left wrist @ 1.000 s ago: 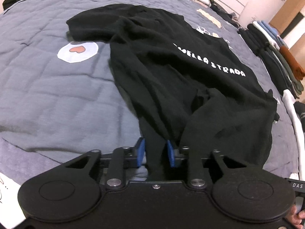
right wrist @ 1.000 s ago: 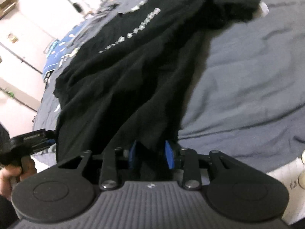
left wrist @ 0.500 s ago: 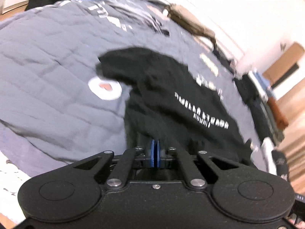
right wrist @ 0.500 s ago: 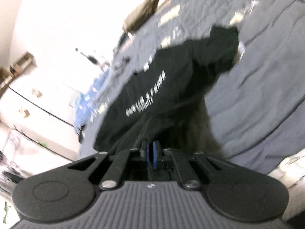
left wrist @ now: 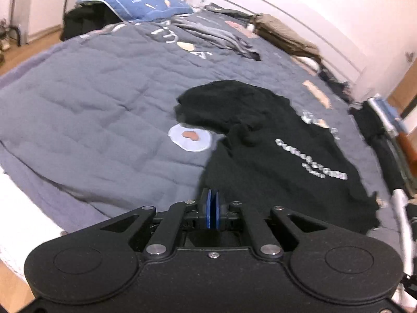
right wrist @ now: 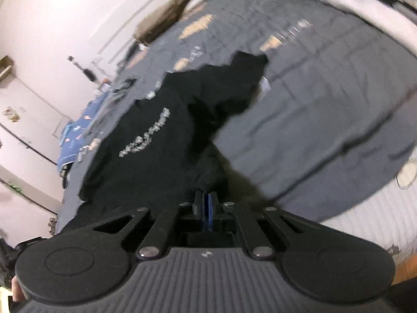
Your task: Fold clothes
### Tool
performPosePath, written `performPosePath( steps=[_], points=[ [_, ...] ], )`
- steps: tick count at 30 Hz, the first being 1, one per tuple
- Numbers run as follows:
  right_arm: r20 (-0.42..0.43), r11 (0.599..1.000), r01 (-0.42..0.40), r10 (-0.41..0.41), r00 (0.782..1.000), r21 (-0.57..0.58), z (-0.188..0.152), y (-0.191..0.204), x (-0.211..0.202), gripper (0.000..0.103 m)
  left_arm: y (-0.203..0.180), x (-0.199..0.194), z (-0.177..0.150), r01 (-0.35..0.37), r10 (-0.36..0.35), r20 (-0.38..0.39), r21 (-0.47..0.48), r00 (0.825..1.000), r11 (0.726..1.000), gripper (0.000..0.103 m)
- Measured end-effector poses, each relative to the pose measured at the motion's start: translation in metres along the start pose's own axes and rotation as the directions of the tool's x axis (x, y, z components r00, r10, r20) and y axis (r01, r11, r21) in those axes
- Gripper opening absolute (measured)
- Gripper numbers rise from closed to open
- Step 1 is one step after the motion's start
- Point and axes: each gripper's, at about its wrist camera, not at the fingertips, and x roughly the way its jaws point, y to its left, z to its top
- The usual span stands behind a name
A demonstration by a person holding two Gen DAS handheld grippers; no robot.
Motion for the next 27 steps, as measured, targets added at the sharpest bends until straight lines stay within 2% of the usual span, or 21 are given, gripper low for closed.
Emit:
performPosePath(
  steps=[2,5,8,14,15,16,17,19,22,27],
  points=[
    [-0.033,1.000,0.026,-0.027,0.999,-0.012,-0.002,0.000,0.004,0.005,-0.001,0.000,0.000,-0.033,0.033,-0.011,0.020,0.999,0.999,0.006],
    [0.043,0.999,0.034,-0.032,0.999,-0.034,0.002,0.004,-0.012,0.006,0.001,-0.004,0.001,-0.074,0.074,0.043,-0.004,0.996,0.997,0.006],
    [0.105,0.999,0.025,-0.022,0.994,-0.029,0.012,0.007,-0.023,0.007,0.000,-0.003,0.003,-0.021,0.022,0.046,-0.020,0.999,1.000,0.006],
    [0.132,0.999,-0.013,0.017,0.991,-0.034,0.028,0.017,-0.008,0.013,-0.029,0.006,-0.003,0.028,-0.031,0.032,0.086,0.999,0.996,0.008],
    [0.136,0.999,-0.016,0.021,0.991,-0.037,0.030,0.019,-0.005,0.014,-0.035,0.008,-0.005,0.038,-0.042,0.033,0.101,0.999,0.994,0.009],
    [0.140,0.999,-0.019,0.024,0.990,-0.040,0.032,0.021,-0.002,0.016,-0.039,0.008,-0.006,0.042,-0.047,0.041,0.114,0.998,0.993,0.018],
    [0.149,0.999,-0.021,0.026,0.989,-0.039,0.032,0.024,0.001,0.019,-0.044,0.009,-0.006,0.044,-0.051,0.049,0.126,0.997,0.991,0.032],
    [0.154,0.999,-0.024,0.029,0.988,-0.036,0.033,0.027,0.006,0.024,-0.053,0.010,-0.007,0.047,-0.058,0.071,0.149,0.996,0.988,0.044],
    [0.175,0.999,-0.018,0.024,0.984,-0.036,0.035,0.030,0.010,0.033,-0.062,0.010,-0.008,0.062,-0.077,0.089,0.164,0.993,0.984,0.044],
    [0.217,0.994,0.101,-0.092,0.972,-0.034,0.066,0.027,0.030,0.036,-0.070,0.015,-0.008,0.071,-0.084,0.082,0.156,0.993,0.985,0.044]
  ],
)
